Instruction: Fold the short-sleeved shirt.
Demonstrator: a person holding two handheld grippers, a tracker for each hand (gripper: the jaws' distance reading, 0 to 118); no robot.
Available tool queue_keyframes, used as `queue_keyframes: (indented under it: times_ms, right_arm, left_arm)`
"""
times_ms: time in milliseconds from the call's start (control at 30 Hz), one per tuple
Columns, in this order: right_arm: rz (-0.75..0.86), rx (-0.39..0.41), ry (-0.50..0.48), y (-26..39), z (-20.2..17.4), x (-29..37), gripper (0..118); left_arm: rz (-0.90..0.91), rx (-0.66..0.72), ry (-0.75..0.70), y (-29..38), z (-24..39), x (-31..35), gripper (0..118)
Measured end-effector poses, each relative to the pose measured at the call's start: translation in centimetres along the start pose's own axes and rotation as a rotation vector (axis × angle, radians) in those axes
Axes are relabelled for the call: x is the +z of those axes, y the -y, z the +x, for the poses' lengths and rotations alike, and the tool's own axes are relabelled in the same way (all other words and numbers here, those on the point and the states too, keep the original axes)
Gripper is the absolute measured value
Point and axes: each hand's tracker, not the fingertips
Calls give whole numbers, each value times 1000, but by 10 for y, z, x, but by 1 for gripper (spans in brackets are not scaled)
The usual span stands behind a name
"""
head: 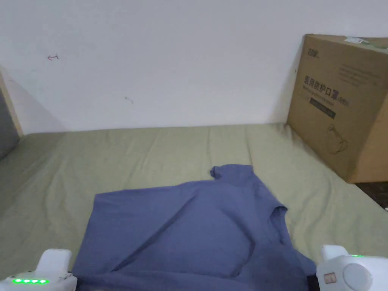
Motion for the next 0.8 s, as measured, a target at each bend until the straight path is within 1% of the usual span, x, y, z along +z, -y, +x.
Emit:
queue_keyframes:
  times_ms: [33, 100, 167, 200, 233, 300, 367, 400, 433, 467, 500, 533, 567, 600, 633, 700, 733, 767, 800]
  right_arm:
    - [-4, -19, -10, 18, 2, 7, 2]
    - [-12, -12, -27, 48, 5, 21, 2]
    - [-13, 20, -13, 71, 5, 32, 2]
    - [-11, 17, -14, 80, 7, 37, 2]
    - [-12, 10, -21, 86, 10, 39, 2]
    - [-11, -30, -35, 92, 14, 43, 2]
    - [-1, -27, -42, 95, 15, 45, 2]
    - [11, -26, -46, 95, 15, 46, 2]
    - [22, -25, -44, 93, 14, 46, 2]
    - [26, -25, -46, 92, 14, 46, 3]
    - [30, -27, -50, 90, 14, 47, 11]
    - [41, -35, -47, 87, 14, 50, 28]
    - [48, -35, -46, 85, 13, 51, 57]
    - [49, -31, -49, 83, 13, 52, 82]
    - [73, -25, -66, 81, 11, 57, 80]
    - [77, -12, -65, 71, 8, 58, 80]
    - [82, 2, -78, 65, 5, 59, 74]
    - [91, 16, -88, 60, 1, 60, 59]
    - [102, 32, -79, 53, -4, 60, 19]
  left_arm:
    - [-9, 5, 5, 16, -2, 12, 5]
    - [-26, 1, 5, 46, -4, 28, 5]
    - [-38, 3, -3, 70, -4, 45, 5]
    - [-37, 2, -1, 79, -1, 52, 5]
    - [-43, -1, 2, 88, -1, 57, 5]
    - [-46, -16, -4, 97, -2, 63, 5]
    - [-34, -9, -5, 101, -1, 69, 5]
    - [-28, 18, 3, 100, -3, 70, 6]
    - [-28, 41, 7, 100, -3, 70, 9]
    - [-33, 52, 8, 98, -1, 70, 19]
    - [-36, 57, 9, 98, -1, 70, 54]
    - [-44, 65, 24, 98, -3, 70, 88]
    - [-54, 74, 46, 98, -3, 70, 109]
    - [-41, 87, 60, 98, -3, 71, 113]
    - [-20, 95, 79, 95, -4, 75, 110]
    - [-31, 97, 85, 86, -5, 76, 109]
    - [-25, 107, 108, 81, -2, 81, 101]
    - [-3, 135, 136, 76, -3, 84, 80]
    - [15, 164, 152, 69, -4, 86, 29]
